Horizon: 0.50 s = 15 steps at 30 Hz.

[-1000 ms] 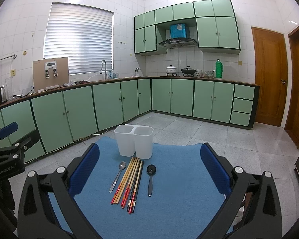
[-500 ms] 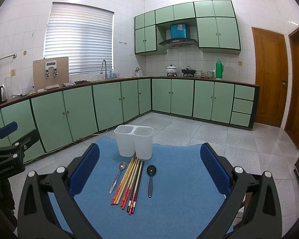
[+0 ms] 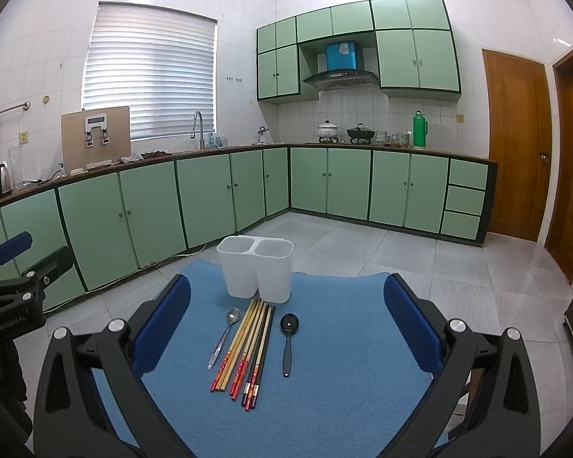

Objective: Organize utensils
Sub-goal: 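Close the right tool on the black spoon while the left tool approaches the metal spoon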

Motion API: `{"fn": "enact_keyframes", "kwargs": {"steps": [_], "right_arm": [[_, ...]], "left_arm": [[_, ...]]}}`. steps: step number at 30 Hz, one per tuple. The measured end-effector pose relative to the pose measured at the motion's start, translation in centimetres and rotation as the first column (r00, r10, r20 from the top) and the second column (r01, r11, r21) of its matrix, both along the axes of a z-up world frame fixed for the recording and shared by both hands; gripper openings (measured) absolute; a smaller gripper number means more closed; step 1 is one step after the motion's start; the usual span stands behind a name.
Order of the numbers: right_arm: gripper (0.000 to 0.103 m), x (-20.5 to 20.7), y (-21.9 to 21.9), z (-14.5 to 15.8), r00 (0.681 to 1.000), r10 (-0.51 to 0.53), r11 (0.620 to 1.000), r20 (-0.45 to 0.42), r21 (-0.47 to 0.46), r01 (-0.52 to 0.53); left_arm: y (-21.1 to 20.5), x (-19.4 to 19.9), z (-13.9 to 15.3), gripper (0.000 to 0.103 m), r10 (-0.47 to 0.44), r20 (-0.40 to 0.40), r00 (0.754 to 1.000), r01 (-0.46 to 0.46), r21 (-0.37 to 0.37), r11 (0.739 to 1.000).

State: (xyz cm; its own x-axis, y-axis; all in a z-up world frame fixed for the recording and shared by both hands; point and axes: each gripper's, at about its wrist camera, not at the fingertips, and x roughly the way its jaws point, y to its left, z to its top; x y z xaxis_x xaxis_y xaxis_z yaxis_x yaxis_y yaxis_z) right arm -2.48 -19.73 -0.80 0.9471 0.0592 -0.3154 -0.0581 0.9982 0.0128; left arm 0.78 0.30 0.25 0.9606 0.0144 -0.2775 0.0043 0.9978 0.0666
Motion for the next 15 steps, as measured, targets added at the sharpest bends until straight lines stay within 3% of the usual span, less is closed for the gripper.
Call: {"fn": "enact_keyframes", "kwargs": {"steps": [8, 15], "right_arm": [[0.098, 1.7, -0.1, -0.8, 1.0, -0.007, 1.0, -0.023, -0.009, 0.007], [0.098, 6.9, -0.5, -3.8, 0.991, -0.046, 0.998, -0.122, -0.056, 0.039]], "left_arm": [[-0.2, 1.6, -0.9, 0.097, -0.004, -0.025, 1.0, 0.004, 0.003, 1.0], [0.4, 7.4, -3.5, 0.097, 0.024, -0.131, 0.991, -0.021, 0.028, 0.999]]}}
